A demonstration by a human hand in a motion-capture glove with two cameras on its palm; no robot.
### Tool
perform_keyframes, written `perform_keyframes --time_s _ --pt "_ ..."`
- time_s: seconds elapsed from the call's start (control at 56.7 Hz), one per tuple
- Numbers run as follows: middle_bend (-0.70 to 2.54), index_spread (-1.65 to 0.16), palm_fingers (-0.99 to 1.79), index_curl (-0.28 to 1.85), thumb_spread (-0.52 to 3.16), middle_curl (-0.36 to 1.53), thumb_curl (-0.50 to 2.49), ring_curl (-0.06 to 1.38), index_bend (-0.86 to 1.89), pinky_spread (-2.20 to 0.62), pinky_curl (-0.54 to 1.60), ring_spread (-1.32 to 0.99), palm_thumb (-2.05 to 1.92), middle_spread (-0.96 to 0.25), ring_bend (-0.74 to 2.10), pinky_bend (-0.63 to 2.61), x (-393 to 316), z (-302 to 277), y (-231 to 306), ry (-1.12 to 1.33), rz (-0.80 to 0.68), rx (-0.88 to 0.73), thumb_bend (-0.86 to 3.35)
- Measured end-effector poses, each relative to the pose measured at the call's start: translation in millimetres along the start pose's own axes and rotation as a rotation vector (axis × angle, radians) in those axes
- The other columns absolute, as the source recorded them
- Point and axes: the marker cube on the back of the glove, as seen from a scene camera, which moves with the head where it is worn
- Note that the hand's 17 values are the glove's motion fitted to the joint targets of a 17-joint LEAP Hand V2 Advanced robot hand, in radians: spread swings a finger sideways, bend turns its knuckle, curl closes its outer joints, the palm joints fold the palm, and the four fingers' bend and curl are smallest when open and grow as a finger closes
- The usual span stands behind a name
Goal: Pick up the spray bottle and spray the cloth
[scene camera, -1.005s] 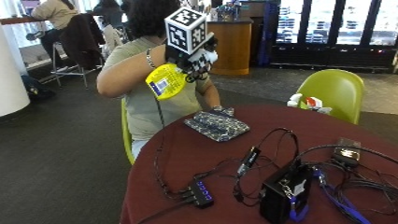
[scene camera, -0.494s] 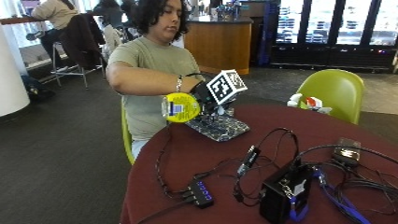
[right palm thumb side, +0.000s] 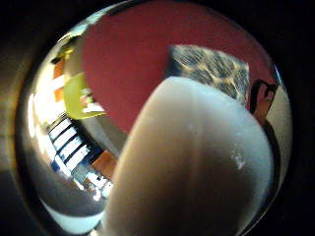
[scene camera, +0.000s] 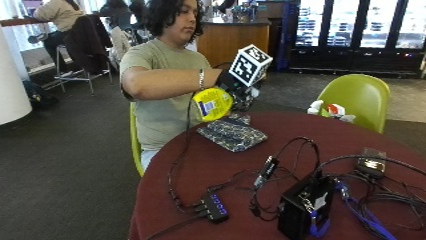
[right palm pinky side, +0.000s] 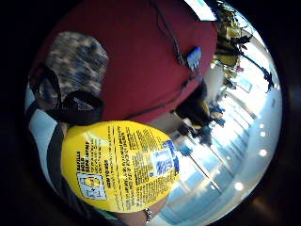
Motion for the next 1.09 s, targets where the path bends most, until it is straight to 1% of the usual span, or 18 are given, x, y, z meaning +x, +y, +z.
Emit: perform_keyframes --time_s 0.123,0.229,0.3,0.388,0.458,0.546,0.599,0.652,0.74,0.864,0.934,1.093 --pt "0.55 -0.26 1.35 0.55 0.37 0.51 0.76 0.46 0.27 -0.26 0.38 -0.21 0.90 -0.19 0.56 0.45 -27 -34 1 -0.245 -0.169 0.166 -0.04" --pt "0.55 -0.26 1.35 0.55 0.37 0.50 0.76 0.46 0.27 -0.26 0.38 -0.20 0.90 -0.19 0.57 0.45 -54 -45 -8 -0.470 -0.312 0.290 -0.04" --pt "0.55 -0.26 1.35 0.55 0.37 0.50 0.76 0.46 0.27 -0.26 0.38 -0.20 0.90 -0.19 0.57 0.45 -75 -41 -15 -0.611 -0.408 0.356 -0.04" --pt "0.55 -0.26 1.35 0.56 0.37 0.50 0.76 0.46 0.27 -0.27 0.38 -0.19 0.90 -0.19 0.57 0.45 -112 -28 -25 -0.844 -0.541 0.454 -0.04" --pt "0.55 -0.26 1.35 0.56 0.37 0.51 0.76 0.46 0.27 -0.27 0.39 -0.19 0.90 -0.18 0.57 0.45 -125 -18 -37 -0.946 -0.596 0.496 -0.03" --pt "0.55 -0.26 1.36 0.56 0.37 0.51 0.76 0.46 0.27 -0.27 0.39 -0.19 0.90 -0.18 0.57 0.45 -148 -12 -49 -1.094 -0.649 0.504 -0.04" --pt "0.55 -0.26 1.36 0.56 0.37 0.51 0.76 0.46 0.27 -0.27 0.39 -0.19 0.90 -0.18 0.57 0.45 -160 -4 -58 -1.113 -0.660 0.493 -0.04" --pt "0.55 -0.26 1.36 0.56 0.37 0.51 0.77 0.46 0.27 -0.27 0.39 -0.19 0.90 -0.18 0.57 0.45 -170 9 -69 -1.075 -0.671 0.484 -0.04" --pt "0.55 -0.26 1.36 0.56 0.36 0.51 0.77 0.46 0.27 -0.28 0.39 -0.19 0.91 -0.18 0.57 0.46 -176 18 -71 -1.077 -0.740 0.418 -0.03" --pt "0.55 -0.26 1.36 0.56 0.35 0.51 0.77 0.46 0.27 -0.28 0.39 -0.18 0.91 -0.18 0.57 0.45 -184 8 -96 -1.166 -0.709 0.563 -0.04" --pt "0.55 -0.26 1.37 0.56 0.35 0.51 0.77 0.47 0.28 -0.29 0.39 -0.19 0.91 -0.18 0.57 0.45 -184 14 -98 -1.208 -0.734 0.577 -0.04" --pt "0.55 -0.26 1.38 0.56 0.32 0.51 0.77 0.47 0.29 -0.30 0.39 -0.21 0.90 -0.18 0.60 0.43 -183 14 -96 -1.205 -0.740 0.617 -0.04"
